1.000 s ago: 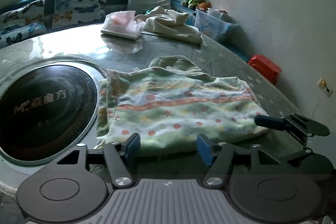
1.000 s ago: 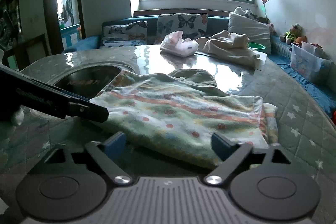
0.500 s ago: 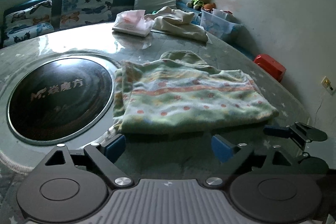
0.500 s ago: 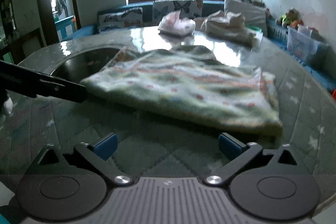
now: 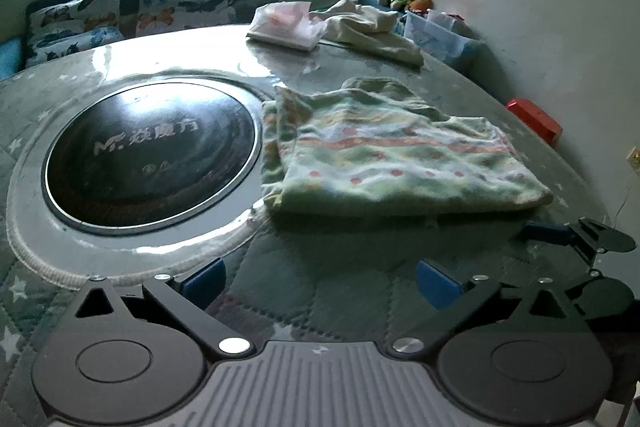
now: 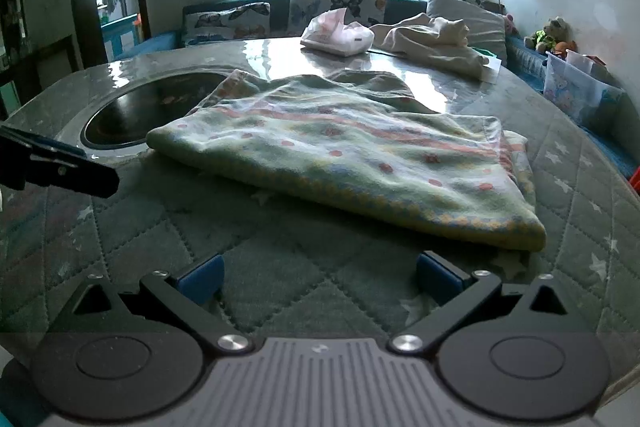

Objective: Fold clothes

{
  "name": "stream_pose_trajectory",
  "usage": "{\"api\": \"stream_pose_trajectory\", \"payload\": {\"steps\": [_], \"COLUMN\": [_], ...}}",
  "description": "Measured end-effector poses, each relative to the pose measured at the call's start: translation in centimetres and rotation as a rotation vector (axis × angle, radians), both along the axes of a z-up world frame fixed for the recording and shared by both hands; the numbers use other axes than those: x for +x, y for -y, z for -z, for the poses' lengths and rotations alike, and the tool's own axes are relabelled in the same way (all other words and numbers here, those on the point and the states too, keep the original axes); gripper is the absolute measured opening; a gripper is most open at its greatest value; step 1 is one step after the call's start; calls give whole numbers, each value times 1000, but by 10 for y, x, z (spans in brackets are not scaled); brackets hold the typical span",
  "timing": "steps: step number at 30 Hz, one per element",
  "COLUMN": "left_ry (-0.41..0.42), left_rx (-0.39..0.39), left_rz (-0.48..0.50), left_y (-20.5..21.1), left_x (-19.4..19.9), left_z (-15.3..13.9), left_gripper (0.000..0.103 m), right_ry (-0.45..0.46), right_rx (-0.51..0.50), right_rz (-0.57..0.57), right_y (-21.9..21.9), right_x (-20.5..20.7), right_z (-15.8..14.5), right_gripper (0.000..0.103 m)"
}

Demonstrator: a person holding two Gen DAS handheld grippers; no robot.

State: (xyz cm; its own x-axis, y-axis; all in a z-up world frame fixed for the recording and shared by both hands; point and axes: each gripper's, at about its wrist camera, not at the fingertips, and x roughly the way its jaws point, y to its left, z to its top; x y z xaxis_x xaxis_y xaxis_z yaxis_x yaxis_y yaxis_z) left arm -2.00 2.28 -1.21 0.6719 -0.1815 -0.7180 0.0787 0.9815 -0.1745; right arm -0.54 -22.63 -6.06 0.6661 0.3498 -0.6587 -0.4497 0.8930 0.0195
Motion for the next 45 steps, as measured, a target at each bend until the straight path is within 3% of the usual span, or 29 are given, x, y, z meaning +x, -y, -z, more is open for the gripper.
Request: {"api": "stream_pose_trajectory", "payload": {"steps": [12, 45], "left_ry": [-49, -45], "left_rx": [-16, 8], "left_rz": [-27, -68], "left_y": [-5, 1], "left_x": [-5, -7], "left_z": [11, 5], "left_gripper": [103, 103], "right_ry": [-15, 9], "right_rx": [-22, -10], "right_rz": [6, 25], "right_y": [-3, -5], "right_x": [2, -1], "right_z": [-1, 1], "right_gripper": [103, 103]}}
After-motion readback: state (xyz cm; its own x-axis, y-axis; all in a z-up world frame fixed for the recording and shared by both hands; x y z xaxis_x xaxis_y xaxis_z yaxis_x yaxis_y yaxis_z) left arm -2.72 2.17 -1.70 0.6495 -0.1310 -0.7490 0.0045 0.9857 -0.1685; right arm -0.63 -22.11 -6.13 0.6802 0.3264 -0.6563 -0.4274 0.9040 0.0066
